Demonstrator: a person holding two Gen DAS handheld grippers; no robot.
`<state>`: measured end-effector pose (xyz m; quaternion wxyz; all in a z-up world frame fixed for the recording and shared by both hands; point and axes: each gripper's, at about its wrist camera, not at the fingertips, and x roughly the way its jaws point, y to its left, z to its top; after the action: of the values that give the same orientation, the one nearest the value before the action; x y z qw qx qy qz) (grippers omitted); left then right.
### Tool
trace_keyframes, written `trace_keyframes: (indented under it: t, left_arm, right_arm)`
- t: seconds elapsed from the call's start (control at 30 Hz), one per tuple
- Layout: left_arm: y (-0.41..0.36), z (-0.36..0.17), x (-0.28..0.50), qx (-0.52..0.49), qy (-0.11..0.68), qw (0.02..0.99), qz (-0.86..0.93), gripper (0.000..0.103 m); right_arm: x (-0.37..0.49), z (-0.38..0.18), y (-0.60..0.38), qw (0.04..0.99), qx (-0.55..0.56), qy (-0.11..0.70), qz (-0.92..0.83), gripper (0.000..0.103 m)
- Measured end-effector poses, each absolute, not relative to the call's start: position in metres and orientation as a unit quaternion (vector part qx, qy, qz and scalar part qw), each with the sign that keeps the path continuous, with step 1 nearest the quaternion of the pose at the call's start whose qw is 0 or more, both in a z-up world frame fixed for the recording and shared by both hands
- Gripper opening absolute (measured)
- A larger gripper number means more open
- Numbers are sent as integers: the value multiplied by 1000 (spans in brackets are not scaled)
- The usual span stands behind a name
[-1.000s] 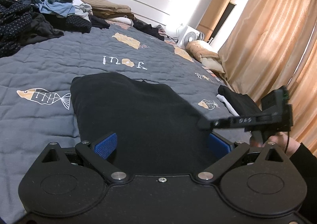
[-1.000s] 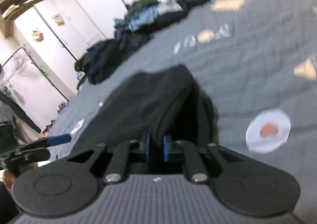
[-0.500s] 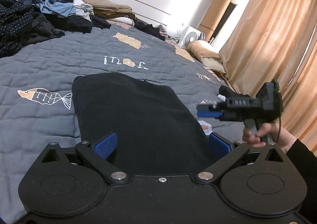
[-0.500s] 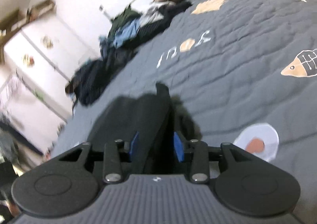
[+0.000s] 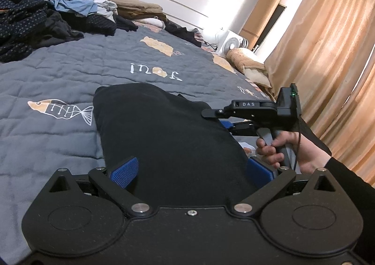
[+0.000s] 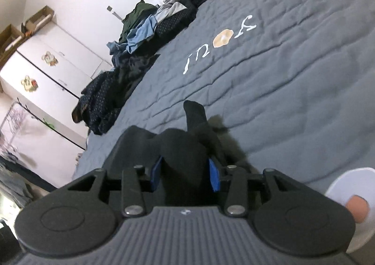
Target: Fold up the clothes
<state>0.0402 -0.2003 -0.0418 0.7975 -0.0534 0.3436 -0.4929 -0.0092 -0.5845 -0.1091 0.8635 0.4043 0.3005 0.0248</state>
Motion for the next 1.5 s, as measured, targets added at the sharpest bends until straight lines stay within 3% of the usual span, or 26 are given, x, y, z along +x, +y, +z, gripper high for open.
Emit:
trace_keyframes:
  t: [0.1, 0.23, 0.3, 0.37, 0.5, 0.7, 0.87, 0.97, 1.07, 1.5]
  left_arm:
    - [-199, -42, 44, -57, 347, 798, -489, 100]
    - [-197, -42, 47, -60, 350, 799, -485, 100]
    - [-196, -42, 47, -59, 351, 799, -485, 100]
    - [-196, -41, 47, -59, 351, 799, -485, 100]
    - [-193, -40, 48, -62, 350, 800, -483, 100]
    - [-193, -40, 47, -59, 348, 801, -484, 100]
    - [-190, -41, 50, -56, 349, 804, -479, 100]
    - [-187, -41, 52, -61, 350, 806, -474, 100]
    - [-185, -41, 54, -65, 350, 807, -472, 100]
    - [-185, -39, 50, -62, 340, 809, -475, 100]
  right_arm:
    - [-2, -113, -583, 857, 421, 296, 34, 56]
    - [4, -111, -575, 864, 408, 293, 43, 56]
    - [5, -108, -571, 872, 389, 293, 38, 33]
    - [4, -100, -570, 877, 377, 294, 41, 20]
    - [-5, -71, -568, 905, 346, 244, 45, 14]
    - [-4, -70, -573, 914, 330, 237, 1, 15]
    - [5, -94, -579, 895, 343, 285, -17, 30]
    - [8, -105, -584, 883, 353, 310, -25, 32]
    - [0, -89, -591, 883, 363, 296, -28, 37]
    - [-54, -39, -558, 895, 344, 283, 22, 40]
